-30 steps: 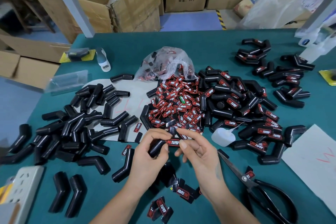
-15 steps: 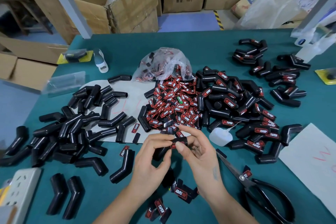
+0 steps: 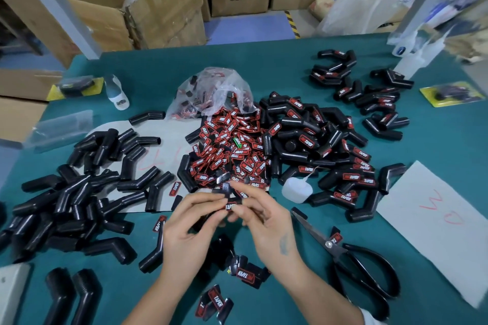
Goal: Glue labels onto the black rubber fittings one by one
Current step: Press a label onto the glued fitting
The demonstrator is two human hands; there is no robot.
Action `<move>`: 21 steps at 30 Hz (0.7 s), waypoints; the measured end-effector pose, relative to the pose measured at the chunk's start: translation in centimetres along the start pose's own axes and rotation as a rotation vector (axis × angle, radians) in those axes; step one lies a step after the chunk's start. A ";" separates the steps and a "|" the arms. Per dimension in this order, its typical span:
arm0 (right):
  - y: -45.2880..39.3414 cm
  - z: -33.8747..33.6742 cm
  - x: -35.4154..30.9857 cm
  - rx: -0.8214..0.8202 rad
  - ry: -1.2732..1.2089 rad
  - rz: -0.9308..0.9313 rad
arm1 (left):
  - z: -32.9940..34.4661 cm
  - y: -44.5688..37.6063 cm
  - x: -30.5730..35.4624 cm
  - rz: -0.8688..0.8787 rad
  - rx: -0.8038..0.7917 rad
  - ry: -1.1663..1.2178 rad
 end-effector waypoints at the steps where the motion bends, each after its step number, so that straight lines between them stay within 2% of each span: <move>1: 0.1 -0.1 0.0 0.013 0.011 -0.011 | 0.2 0.0 0.1 0.009 -0.008 -0.010; 8: 0.2 -0.6 -0.1 0.064 0.078 -0.056 | 0.4 -0.1 0.0 -0.032 0.015 -0.049; 10: 0.5 -1.5 -1.1 0.173 0.167 -0.184 | -0.4 -0.7 0.7 0.018 0.099 -0.055; 13: 2.1 -2.4 -3.8 0.335 0.335 -0.517 | -0.7 -3.2 1.1 -0.030 0.169 -0.024; 17: 4.1 -1.8 -6.1 0.378 0.463 -0.794 | 5.9 -8.2 1.5 -0.049 -0.085 -0.109; 21: 4.6 -2.4 -7.3 0.420 0.518 -0.890 | 14.6 -12.2 1.6 0.026 -0.333 -0.185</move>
Point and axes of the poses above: each hand's wrist, its own y-axis away from the middle knuckle, its own z-axis out of the palm, x = y × z, the point moved 8 cm from there along -y, towards the middle knuckle, and after that the axes turned 14 degrees about y, right-handed, at the moved point
